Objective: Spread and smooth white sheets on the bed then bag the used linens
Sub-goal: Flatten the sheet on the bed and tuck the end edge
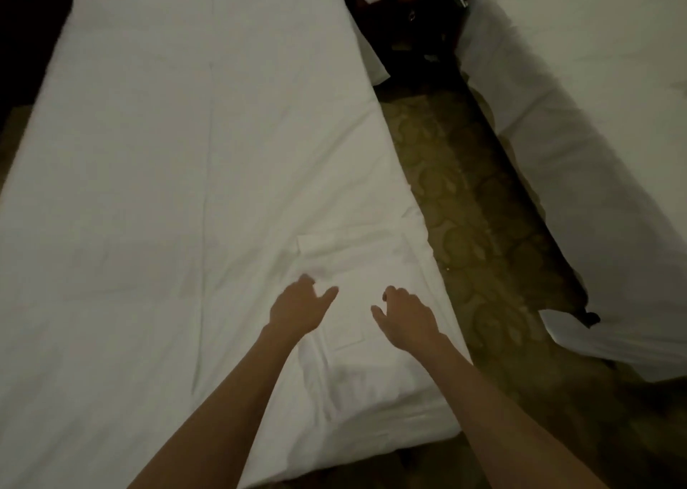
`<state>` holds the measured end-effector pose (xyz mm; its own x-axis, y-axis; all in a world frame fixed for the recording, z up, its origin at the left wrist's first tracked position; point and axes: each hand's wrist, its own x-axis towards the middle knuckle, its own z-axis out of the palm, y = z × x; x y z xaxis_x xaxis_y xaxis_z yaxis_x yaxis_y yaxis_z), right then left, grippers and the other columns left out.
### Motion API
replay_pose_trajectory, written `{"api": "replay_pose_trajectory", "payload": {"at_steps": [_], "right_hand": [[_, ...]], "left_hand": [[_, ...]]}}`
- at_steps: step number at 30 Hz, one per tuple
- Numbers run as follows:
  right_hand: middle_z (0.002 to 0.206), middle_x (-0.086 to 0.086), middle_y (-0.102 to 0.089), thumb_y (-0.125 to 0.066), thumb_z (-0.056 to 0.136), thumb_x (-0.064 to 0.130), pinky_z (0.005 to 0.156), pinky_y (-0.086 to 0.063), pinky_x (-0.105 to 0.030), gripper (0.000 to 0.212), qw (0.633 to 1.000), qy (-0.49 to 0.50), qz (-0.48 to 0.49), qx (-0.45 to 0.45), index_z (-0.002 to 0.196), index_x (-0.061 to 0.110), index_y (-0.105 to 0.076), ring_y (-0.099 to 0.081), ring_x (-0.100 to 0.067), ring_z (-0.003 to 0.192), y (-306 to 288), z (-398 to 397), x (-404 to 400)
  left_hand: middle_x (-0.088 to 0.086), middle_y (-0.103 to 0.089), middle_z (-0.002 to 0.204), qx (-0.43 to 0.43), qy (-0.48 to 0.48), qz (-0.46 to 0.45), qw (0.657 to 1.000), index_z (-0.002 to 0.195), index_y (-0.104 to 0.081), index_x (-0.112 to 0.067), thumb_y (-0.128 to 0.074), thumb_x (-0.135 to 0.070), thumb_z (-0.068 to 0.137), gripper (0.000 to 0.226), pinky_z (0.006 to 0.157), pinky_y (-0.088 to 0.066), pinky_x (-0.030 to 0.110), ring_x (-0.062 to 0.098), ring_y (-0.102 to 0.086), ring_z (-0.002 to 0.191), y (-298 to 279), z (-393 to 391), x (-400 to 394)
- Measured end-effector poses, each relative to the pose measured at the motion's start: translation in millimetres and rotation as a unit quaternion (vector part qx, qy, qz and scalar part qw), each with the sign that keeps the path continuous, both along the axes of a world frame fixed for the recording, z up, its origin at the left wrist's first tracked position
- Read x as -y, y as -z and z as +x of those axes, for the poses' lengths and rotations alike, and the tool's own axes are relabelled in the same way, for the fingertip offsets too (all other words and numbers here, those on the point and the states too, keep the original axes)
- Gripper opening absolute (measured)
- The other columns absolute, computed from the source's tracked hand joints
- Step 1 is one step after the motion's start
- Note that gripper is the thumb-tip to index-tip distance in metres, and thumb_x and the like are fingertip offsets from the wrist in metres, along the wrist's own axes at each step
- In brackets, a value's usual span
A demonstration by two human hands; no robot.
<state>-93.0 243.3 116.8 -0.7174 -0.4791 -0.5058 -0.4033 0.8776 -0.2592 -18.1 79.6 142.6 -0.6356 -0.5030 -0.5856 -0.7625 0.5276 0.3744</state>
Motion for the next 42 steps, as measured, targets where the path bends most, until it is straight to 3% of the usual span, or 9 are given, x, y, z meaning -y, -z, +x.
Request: {"api": "replay_pose_trajectory", "payload": {"at_steps": [4,9,12,16,20,27,32,36,42], "right_hand": [[0.140,-0.008,-0.038,-0.048,0.097,0.041,0.101,-0.039,-0.038,0.048,0.996,0.076,-0.032,0.019,0.135,0.013,-0.039,-0.041,-0.026,0.125,67.2,-38.7,-16.4],[0.153,-0.014,-0.026,-0.073,0.080,0.047,0.112,-0.030,-0.039,0.095,0.958,0.261,-0.072,0.097,0.149,0.006,-0.023,-0.031,-0.031,0.139,131.5,-80.4,-56.4],[0.153,-0.013,-0.028,-0.079,0.071,0.050,0.111,-0.033,-0.039,0.109,0.926,0.318,-0.060,0.194,0.150,0.005,-0.019,-0.035,-0.031,0.137,155.7,-82.9,-72.6],[0.148,-0.011,-0.038,-0.082,0.062,0.057,0.108,-0.039,-0.045,0.113,0.907,0.356,-0.074,0.211,0.147,0.008,-0.026,-0.043,-0.031,0.131,175.7,-81.8,-82.3],[0.142,-0.009,-0.048,-0.081,0.069,0.048,0.092,-0.044,-0.035,0.095,0.886,0.364,-0.123,0.260,0.144,0.010,-0.037,-0.052,-0.026,0.118,175.8,-88.9,-86.1],[0.105,0.003,-0.064,-0.082,0.071,0.025,0.072,-0.051,-0.029,0.062,0.849,0.381,-0.242,0.275,0.126,0.018,-0.054,-0.062,-0.014,0.091,157.2,-76.4,-84.7],[0.092,0.016,-0.058,-0.079,0.076,0.022,0.067,-0.044,-0.022,0.045,0.893,0.317,-0.270,0.169,0.112,0.025,-0.053,-0.055,-0.001,0.082,106.5,-52.5,-67.1],[0.091,0.025,-0.051,-0.078,0.078,0.024,0.074,-0.041,-0.021,0.044,0.896,0.298,-0.317,0.089,0.112,0.030,-0.050,-0.048,0.007,0.080,60.4,-26.0,-35.4],[0.099,0.020,-0.061,-0.080,0.076,0.026,0.075,-0.044,-0.013,0.045,0.881,0.252,-0.388,0.103,0.113,0.029,-0.056,-0.057,0.008,0.087,31.0,26.7,84.2]], "left_hand": [[0.017,-0.034,0.152,0.074,-0.183,0.155,0.968,0.150,-0.020,-0.001,-0.062,-0.053,0.087,0.092,0.107,-0.038,0.042,0.033,-0.039,0.135,91.9,23.0,0.7],[0.003,-0.064,0.117,-0.011,-0.295,0.247,0.923,0.128,-0.057,-0.012,-0.073,-0.036,0.083,0.054,0.086,-0.046,0.034,0.021,-0.060,0.101,168.7,50.0,-24.3],[0.001,-0.071,0.107,-0.047,-0.374,0.279,0.883,0.120,-0.063,-0.019,-0.084,-0.042,0.069,0.060,0.091,-0.052,0.040,0.024,-0.066,0.098,188.9,55.0,-26.8],[-0.004,-0.072,0.107,-0.062,-0.384,0.321,0.864,0.117,-0.063,-0.026,-0.085,-0.057,0.043,0.083,0.091,-0.052,0.041,0.022,-0.067,0.100,197.8,54.1,-18.0],[-0.004,-0.072,0.109,-0.097,-0.382,0.376,0.839,0.114,-0.063,-0.022,-0.088,-0.048,0.045,0.077,0.099,-0.049,0.040,0.019,-0.066,0.105,198.3,43.6,-18.3],[-0.003,-0.070,0.116,-0.141,-0.267,0.343,0.890,0.127,-0.060,-0.018,-0.090,-0.051,0.042,0.095,0.100,-0.050,0.042,0.014,-0.066,0.108,192.3,53.7,-33.3],[-0.003,-0.065,0.123,-0.191,-0.210,0.290,0.914,0.134,-0.053,-0.018,-0.082,-0.048,0.052,0.092,0.099,-0.050,0.038,0.015,-0.062,0.112,167.9,49.1,-26.5],[-0.003,-0.068,0.116,-0.245,-0.187,0.279,0.909,0.126,-0.060,-0.015,-0.082,-0.038,0.054,0.079,0.092,-0.052,0.028,0.011,-0.065,0.107,127.4,58.3,19.0],[-0.011,-0.067,0.111,-0.279,-0.173,0.222,0.918,0.127,-0.058,-0.014,-0.085,-0.021,0.067,0.066,0.077,-0.050,0.009,-0.006,-0.063,0.096,66.8,114.1,146.3]]}}
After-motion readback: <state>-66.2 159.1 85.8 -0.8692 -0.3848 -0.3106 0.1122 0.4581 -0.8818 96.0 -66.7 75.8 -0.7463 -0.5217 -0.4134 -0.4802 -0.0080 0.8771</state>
